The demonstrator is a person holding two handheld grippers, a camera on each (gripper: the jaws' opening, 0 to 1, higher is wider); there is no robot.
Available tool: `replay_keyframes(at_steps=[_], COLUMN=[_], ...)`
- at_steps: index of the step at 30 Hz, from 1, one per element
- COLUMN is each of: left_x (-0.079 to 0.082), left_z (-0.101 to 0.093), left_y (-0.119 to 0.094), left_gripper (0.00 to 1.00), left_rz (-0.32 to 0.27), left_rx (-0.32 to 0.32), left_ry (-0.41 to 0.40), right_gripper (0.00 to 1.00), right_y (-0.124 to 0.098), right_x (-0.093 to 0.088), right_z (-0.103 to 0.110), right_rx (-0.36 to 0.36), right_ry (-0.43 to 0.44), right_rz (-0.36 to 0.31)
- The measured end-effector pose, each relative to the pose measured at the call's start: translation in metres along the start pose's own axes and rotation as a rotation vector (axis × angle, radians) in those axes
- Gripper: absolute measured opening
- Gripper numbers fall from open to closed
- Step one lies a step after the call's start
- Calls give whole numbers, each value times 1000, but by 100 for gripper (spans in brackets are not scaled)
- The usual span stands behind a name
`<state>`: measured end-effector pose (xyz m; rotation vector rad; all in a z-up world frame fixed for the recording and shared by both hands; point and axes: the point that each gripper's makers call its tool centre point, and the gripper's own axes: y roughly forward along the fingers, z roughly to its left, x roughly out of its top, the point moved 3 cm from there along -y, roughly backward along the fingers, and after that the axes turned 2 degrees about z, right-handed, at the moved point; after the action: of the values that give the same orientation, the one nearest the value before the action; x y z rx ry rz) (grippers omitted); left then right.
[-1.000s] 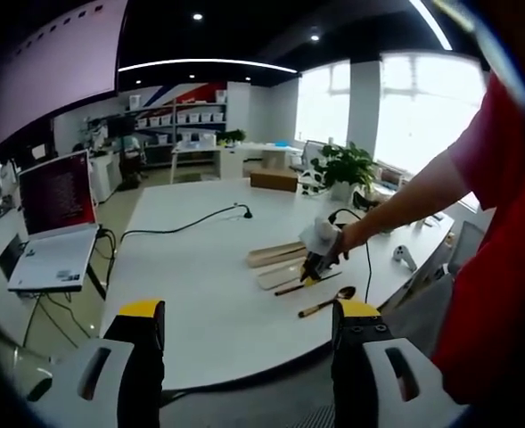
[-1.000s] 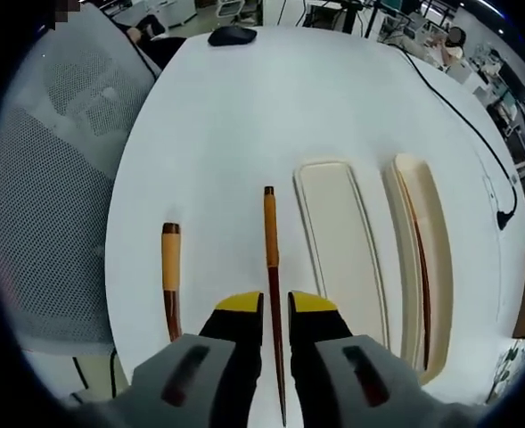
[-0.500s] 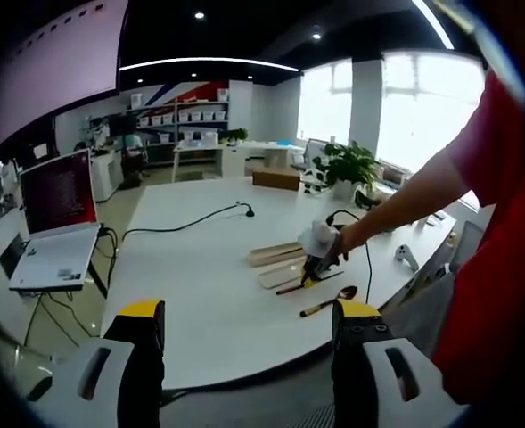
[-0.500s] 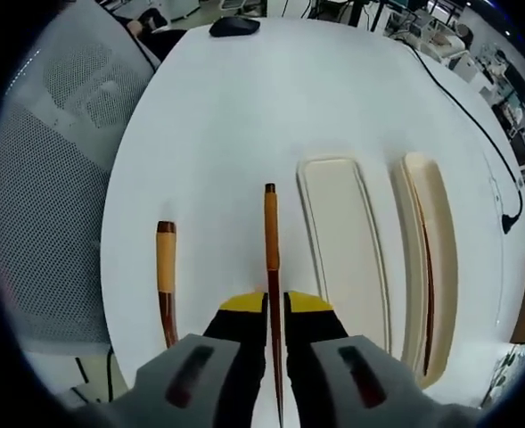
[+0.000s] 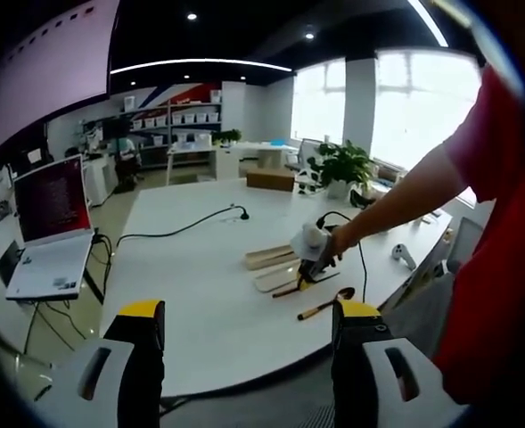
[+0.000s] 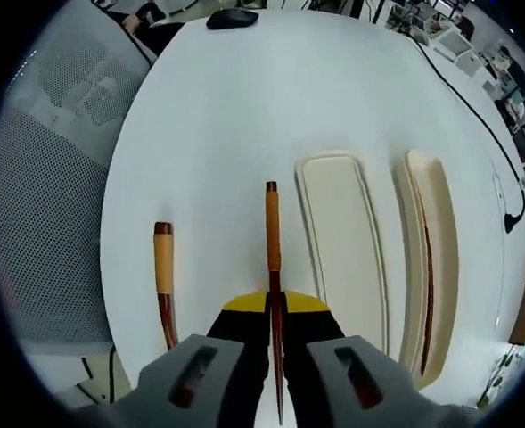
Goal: Arrange the utensils inside the cutlery case until each visible utensil rests in its matching compartment.
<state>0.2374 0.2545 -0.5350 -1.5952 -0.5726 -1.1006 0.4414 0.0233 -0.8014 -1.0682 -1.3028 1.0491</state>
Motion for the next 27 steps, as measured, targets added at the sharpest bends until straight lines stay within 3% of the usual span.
replay_keyframes(at_steps=[3,6,9,16,20,27], left_x=[0,-2,-2,1,-2,-6], left_z=[-1,-2,-4,-6,-8,-11], left_y=[0,1,1,-2,-4,-3], left_gripper=[78,78,78,78,78,78], left_rz=[-3,5,5,-13,-15,-13], left_rx=[-5,-10,-11,-11,-10,-13], left_ry=[-1,5,10,12,9,-1], right_gripper=[0,0,0,0,0,0], right_y=[0,0,-1,-15,-19,-24], right_x=[0,1,0,2,2,3], right_z=[1,3,4,-3,-2,7], right_rx=[-5,-36,-36,-69,-52,-37], right_ry=[-1,-86,-45,-52,-14,-30], right_rz=[13,18,21,5,-7,5])
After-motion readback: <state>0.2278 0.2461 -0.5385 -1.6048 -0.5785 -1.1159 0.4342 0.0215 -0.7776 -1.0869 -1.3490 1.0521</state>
